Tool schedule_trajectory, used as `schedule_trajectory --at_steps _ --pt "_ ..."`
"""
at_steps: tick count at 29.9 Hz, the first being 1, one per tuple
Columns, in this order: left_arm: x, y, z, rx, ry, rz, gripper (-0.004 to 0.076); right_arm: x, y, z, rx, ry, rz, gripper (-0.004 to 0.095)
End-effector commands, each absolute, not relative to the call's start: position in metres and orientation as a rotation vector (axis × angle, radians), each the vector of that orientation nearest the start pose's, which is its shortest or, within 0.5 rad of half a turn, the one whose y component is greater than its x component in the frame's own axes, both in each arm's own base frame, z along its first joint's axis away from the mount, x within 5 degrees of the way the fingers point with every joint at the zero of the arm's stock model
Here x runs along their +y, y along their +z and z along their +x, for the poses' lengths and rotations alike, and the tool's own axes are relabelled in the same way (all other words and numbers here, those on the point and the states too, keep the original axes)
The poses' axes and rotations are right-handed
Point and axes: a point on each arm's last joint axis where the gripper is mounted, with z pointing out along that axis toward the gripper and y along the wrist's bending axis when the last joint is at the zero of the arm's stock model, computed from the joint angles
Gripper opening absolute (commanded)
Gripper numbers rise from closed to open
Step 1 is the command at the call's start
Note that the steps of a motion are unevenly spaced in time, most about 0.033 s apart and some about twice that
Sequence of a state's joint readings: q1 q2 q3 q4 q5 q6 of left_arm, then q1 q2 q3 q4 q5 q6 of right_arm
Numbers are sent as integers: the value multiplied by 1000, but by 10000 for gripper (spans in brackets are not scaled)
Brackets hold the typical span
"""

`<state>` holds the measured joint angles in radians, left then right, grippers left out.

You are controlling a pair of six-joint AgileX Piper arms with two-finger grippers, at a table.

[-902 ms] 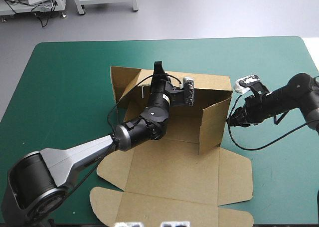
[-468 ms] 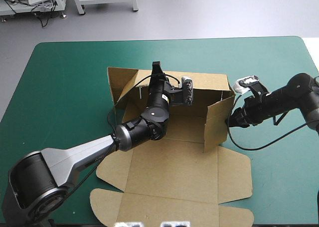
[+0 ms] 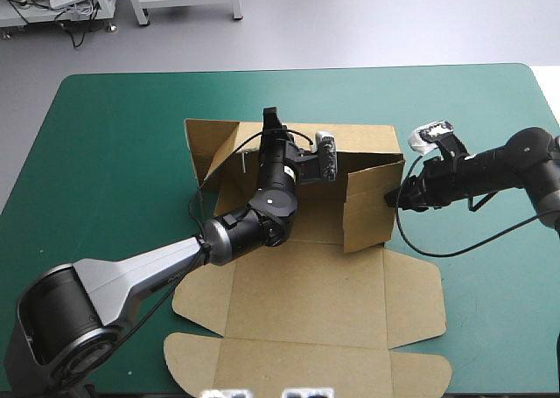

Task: Fold the box

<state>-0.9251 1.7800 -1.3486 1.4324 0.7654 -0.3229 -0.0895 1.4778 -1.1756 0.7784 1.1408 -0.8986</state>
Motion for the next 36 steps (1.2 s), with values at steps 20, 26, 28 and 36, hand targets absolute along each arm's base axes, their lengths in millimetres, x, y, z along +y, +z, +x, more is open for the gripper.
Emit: schedule_trajectory --at_steps 20,26,28,36 --pt "-280 330 287 1403 771 1204 -10 29 313 329 2170 617 -547 349" --pt "-283 329 286 1400 728 1222 -10 30 312 336 2097 602 -579 316" --pt "-284 329 286 1398 724 1224 -10 30 311 338 2087 601 -592 261" --pt "-283 329 286 1396 727 1224 -10 29 308 341 2085 577 -595 -10"
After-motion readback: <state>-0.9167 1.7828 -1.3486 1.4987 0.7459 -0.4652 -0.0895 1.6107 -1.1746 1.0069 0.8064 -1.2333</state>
